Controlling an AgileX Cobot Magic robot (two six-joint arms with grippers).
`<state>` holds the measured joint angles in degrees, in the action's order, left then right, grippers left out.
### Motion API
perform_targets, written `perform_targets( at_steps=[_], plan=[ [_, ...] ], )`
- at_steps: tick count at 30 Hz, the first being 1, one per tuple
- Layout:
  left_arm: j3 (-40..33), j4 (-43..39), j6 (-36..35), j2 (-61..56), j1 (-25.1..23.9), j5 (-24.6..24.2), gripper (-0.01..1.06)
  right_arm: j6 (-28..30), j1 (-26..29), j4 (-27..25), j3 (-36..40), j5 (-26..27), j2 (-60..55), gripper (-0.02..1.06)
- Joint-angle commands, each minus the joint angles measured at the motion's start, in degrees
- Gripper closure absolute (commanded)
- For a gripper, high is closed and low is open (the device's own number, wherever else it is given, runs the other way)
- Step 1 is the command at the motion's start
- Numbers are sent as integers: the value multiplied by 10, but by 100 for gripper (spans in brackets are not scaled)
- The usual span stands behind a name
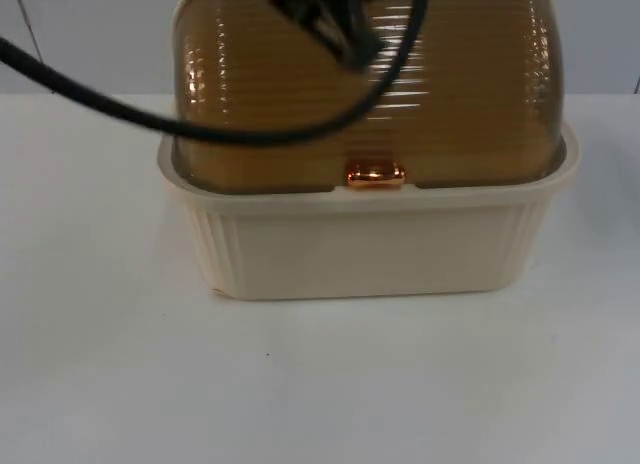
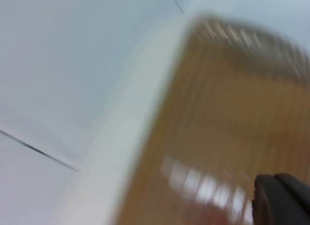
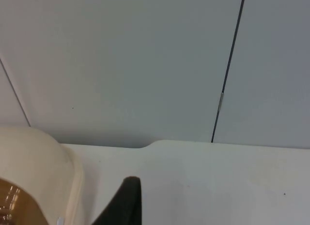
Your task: Open the box lid with the left hand, place the block into the box with the right hand, then close the box lid with the left hand.
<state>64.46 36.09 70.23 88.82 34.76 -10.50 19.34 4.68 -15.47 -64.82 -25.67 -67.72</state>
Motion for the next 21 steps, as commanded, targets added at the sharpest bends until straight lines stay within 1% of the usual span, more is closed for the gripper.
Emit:
perform_targets(
  at_steps=[1, 2, 3, 5, 7, 8, 10, 11, 13, 14, 16, 18, 19, 20, 21],
  plan=[
    [0, 10, -7, -36, -6, 33, 105, 1, 2, -2, -3, 8, 4, 0],
    [0, 10, -7, -50, -11, 50, 105, 1, 2, -2, -3, 8, 4, 0],
    [0, 10, -7, -50, -11, 50, 105, 1, 2, -2, -3, 8, 4, 0],
    [0, 13, -7, -80, -25, 101, 105, 1, 2, -2, -3, 8, 4, 0],
    [0, 41, -9, -103, -45, 150, 105, 1, 2, -2, -3, 8, 4, 0],
    [0, 41, -9, -103, -45, 150, 105, 1, 2, -2, -3, 8, 4, 0],
    [0, 88, -10, -125, -76, 198, 105, 1, 2, -2, -3, 8, 4, 0],
    [0, 123, -10, -132, -93, 212, 105, 1, 2, -2, -3, 8, 4, 0],
    [0, 191, -11, -145, -141, 229, 105, 1, 2, -2, -3, 8, 4, 0],
    [0, 191, -11, -145, -141, 229, 105, 1, 2, -2, -3, 8, 4, 0],
    [0, 260, -11, -148, -193, 227, 105, 1, 2, -13, -3, 8, 4, 0],
    [-7, 307, -11, -148, -250, 203, 105, 1, 2, -13, -3, 8, 4, 0],
    [-7, 307, -11, -148, -250, 203, 105, 1, 2, -13, -3, 8, 4, 0],
    [-13, 322, -11, -147, -273, 180, 105, 1, 2, -14, -3, 8, 4, 0],
    [-28, 325, -11, -147, -311, 128, 105, 1, 2, -14, -3, 7, 4, 0]
  ],
)
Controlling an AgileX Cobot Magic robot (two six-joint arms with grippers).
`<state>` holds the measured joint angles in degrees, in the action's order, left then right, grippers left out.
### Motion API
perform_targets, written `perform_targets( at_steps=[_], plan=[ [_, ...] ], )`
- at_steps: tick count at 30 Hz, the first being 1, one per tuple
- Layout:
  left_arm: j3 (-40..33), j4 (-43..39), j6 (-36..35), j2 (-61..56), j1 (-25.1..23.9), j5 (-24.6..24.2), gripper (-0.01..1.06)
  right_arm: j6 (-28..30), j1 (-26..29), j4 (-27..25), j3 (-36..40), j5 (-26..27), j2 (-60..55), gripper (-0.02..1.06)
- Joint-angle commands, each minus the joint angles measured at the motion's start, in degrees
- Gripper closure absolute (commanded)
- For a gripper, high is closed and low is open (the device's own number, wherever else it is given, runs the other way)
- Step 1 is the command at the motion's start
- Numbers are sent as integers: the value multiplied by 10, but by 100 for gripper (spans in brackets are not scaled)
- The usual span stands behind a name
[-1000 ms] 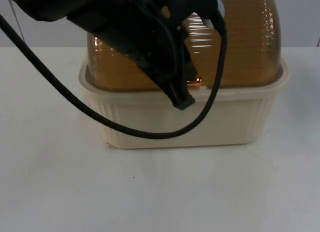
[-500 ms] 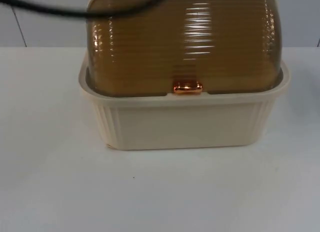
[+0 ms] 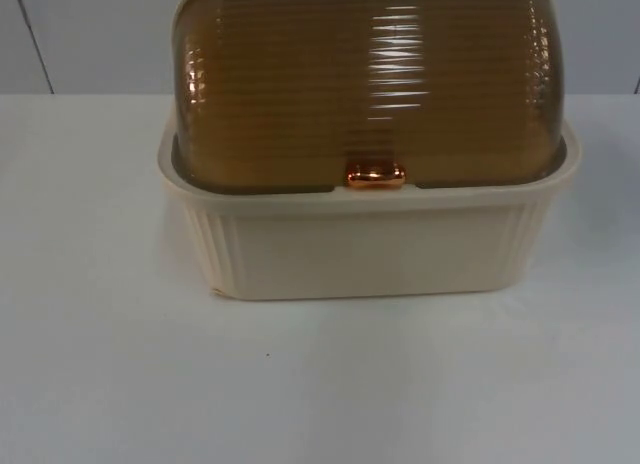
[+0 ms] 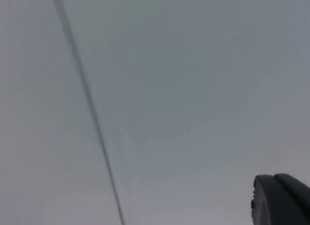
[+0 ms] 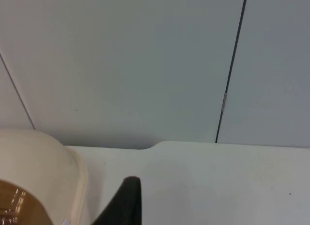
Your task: Open the box lid with the left hand, place the block into the box with the right hand, then close the box lid with the left hand.
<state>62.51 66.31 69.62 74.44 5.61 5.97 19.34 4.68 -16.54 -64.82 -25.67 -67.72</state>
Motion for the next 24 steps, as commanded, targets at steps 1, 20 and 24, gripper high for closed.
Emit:
perform_targets(
  at_steps=[1, 20, 24],
  plan=[
    [-20, 23, -5, -2, -41, -79, 105, 1, 2, -3, -3, 7, 4, 0],
    [-8, -441, -503, 28, -91, -329, 105, 0, 2, -5, -3, 0, 4, 0],
    [54, -553, -553, 59, -78, -402, 105, 0, 2, -5, -3, 0, 4, 0]
  ],
)
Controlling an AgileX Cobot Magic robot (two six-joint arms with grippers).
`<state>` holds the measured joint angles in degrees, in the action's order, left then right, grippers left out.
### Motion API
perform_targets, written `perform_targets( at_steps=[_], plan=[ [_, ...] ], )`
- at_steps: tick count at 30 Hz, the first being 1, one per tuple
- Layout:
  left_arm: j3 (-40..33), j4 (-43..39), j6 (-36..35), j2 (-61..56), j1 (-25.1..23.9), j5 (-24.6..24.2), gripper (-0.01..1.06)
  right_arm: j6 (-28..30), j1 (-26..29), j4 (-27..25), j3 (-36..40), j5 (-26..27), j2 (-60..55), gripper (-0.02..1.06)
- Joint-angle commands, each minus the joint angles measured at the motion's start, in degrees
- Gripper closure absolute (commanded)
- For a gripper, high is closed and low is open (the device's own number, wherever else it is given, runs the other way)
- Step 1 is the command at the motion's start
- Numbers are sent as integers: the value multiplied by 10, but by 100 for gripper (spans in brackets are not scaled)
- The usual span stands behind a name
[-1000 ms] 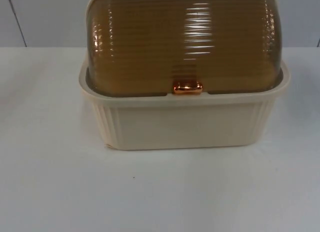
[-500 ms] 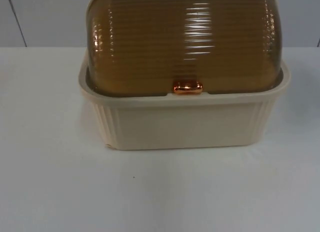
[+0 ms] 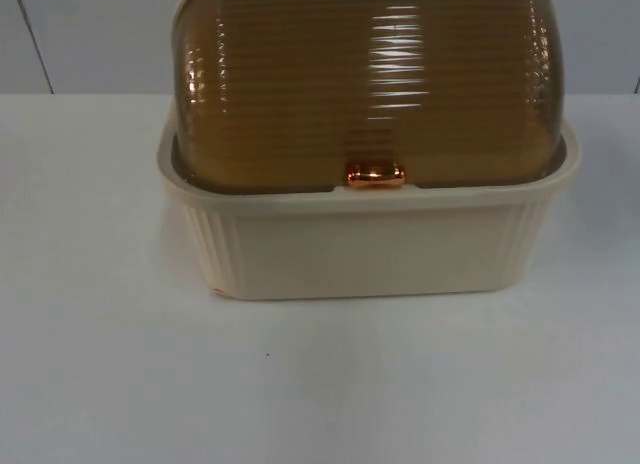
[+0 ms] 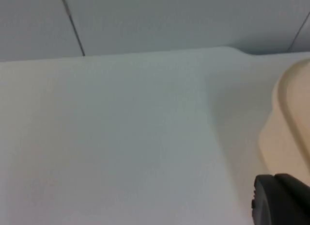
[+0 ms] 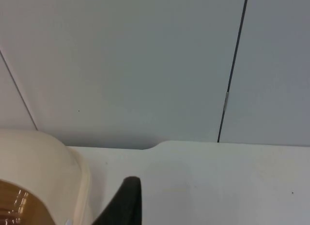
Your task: Open the box lid with the left hand, place the block into the box with the right hand, then close the box lid with the left hand.
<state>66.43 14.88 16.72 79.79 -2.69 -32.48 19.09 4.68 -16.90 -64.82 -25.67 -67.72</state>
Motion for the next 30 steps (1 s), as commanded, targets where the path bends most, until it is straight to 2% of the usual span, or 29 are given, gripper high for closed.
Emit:
perform_targets(
  at_steps=[1, 2, 9, 11, 15, 18, 19, 20, 21, 22, 23, 30],
  plan=[
    [15, -38, -24, 5, 8, -9, 105, 2, 2, -2, -3, 0, 4, 0],
    [15, -38, -22, -2, 15, 20, 105, 2, 1, -2, -3, -1, 4, 0],
    [13, -53, -27, -4, 20, 49, 105, 2, 1, -2, -3, -10, 4, 0],
    [13, -53, -52, -4, 20, 63, 105, 2, 1, -3, -3, -15, 4, 0],
    [13, -56, -62, -4, 20, 79, 97, 2, 1, -3, -3, -19, 4, 0],
    [13, -71, -62, -4, 20, 80, 70, 2, 1, -3, -3, -23, 4, 0],
    [13, -71, -62, -4, 20, 80, 53, 2, 1, -3, -3, -23, 4, 0],
    [13, -68, -62, -4, 21, 81, 32, 2, 1, -4, -3, -23, 4, 0],
    [13, -68, -62, -4, 21, 81, 32, 2, 1, -4, -3, -23, 4, 0],
    [13, -67, -62, -4, 21, 81, 8, 2, 1, -4, -3, -24, 4, 0],
    [13, -65, -61, -4, 21, 77, 0, 2, 1, -4, -3, -24, 4, 0],
    [13, -61, -61, -10, 21, 84, 1, 2, 1, -4, -3, -24, 7, 0]
  ],
)
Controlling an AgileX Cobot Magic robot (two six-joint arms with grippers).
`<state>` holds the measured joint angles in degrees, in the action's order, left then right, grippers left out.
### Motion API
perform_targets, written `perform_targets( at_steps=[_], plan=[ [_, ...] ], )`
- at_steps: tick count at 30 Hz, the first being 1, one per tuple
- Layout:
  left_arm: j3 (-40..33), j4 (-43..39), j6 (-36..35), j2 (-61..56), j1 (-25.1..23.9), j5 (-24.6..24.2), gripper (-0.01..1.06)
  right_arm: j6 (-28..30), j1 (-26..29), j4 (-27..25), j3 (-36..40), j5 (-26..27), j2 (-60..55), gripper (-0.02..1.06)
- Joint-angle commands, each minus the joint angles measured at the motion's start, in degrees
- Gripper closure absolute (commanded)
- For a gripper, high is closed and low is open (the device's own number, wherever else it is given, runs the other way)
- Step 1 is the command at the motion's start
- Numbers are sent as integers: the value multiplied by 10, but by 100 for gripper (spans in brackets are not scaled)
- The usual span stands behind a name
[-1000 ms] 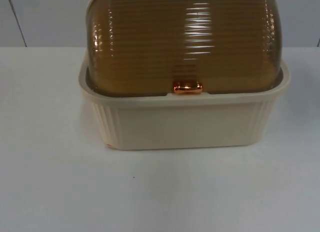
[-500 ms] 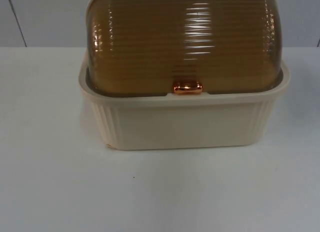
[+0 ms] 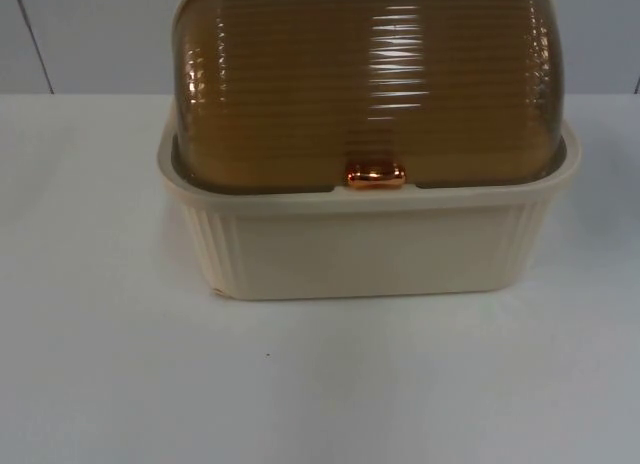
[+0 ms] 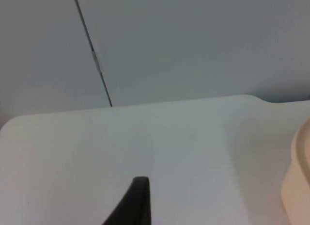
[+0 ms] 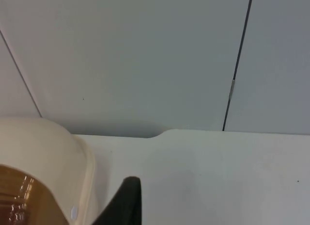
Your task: Open the box lid with the left hand, place the block into the box with the right hand, then close the box lid with the left hand.
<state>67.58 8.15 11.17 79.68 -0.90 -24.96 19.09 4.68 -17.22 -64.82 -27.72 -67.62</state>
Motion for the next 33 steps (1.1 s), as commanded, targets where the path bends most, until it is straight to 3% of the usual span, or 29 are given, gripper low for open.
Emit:
perform_targets(
  at_steps=[1, 6, 10, 13, 18, 21, 25, 28, 33],
  plan=[
    [2, 7, -6, -11, 3, 14, 1, 2, 1, 0, -3, -4, 8, 0],
    [2, 5, -6, -37, 3, 38, 1, 2, 1, 6, -3, 8, 26, 0],
    [2, -2, -6, -60, 3, 89, 1, 2, 1, 3, -3, 43, 45, 0],
    [2, 0, -6, -93, 3, 155, 1, -9, 1, 2, -3, 88, 76, 0],
    [2, 20, -6, -148, 3, 164, 1, -38, 1, -16, -3, 127, 139, 0],
    [2, 19, -6, -164, 3, 147, 1, -58, 1, -13, -3, 119, 165, 0],
    [0, 15, 8, -191, 3, 78, 1, -54, 1, 11, -3, 12, 206, 0],
    [0, 15, 16, -199, 3, 71, 1, -54, 1, 22, -3, -17, 222, 0],
    [0, 18, 16, -250, 3, 8, 1, -54, 1, 23, -3, -47, 291, 0]
  ],
)
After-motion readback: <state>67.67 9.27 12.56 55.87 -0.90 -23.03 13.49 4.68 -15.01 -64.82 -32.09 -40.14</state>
